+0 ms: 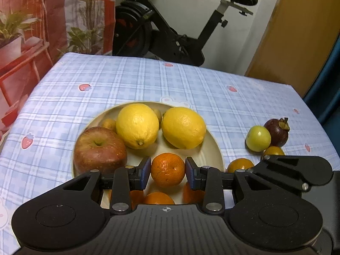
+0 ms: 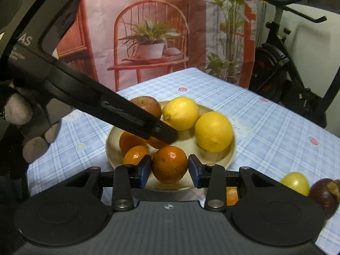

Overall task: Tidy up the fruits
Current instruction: 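Carry both tangerines onto the cream plate and open both grippers, then move both grippers to the dark purple mangosteen on the table, then close the left gripper on the mangosteen and lift it, then carry the mangosteen in the left gripper onto the plate and release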

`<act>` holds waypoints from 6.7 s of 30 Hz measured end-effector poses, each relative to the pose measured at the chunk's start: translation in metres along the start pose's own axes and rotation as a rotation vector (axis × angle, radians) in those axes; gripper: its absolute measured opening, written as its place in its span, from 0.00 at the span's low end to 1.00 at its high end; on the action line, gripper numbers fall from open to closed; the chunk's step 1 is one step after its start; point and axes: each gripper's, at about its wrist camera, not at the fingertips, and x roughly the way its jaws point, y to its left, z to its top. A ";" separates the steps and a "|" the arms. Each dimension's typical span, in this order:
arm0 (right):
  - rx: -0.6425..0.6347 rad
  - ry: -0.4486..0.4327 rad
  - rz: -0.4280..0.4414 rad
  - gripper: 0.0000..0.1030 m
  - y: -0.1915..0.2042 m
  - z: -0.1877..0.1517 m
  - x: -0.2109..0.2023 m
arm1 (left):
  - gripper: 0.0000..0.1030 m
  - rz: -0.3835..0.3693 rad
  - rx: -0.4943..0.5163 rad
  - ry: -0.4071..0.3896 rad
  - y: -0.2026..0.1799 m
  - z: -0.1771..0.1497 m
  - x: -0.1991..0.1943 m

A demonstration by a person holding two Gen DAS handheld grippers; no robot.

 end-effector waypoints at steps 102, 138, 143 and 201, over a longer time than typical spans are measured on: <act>0.509 -0.130 -0.264 0.60 -0.167 -0.078 -0.107 | 0.59 -0.292 0.299 0.104 -0.201 0.041 0.097; 0.310 -0.076 -0.181 0.58 -0.081 -0.004 -0.059 | 0.59 -0.243 0.067 0.050 -0.089 0.031 0.036; 0.300 -0.092 -0.175 0.58 -0.077 0.002 -0.063 | 0.59 -0.230 0.073 0.027 -0.085 0.031 0.022; 0.240 -0.104 -0.070 0.60 -0.055 -0.004 -0.057 | 0.59 -0.079 0.035 -0.063 -0.038 0.023 -0.026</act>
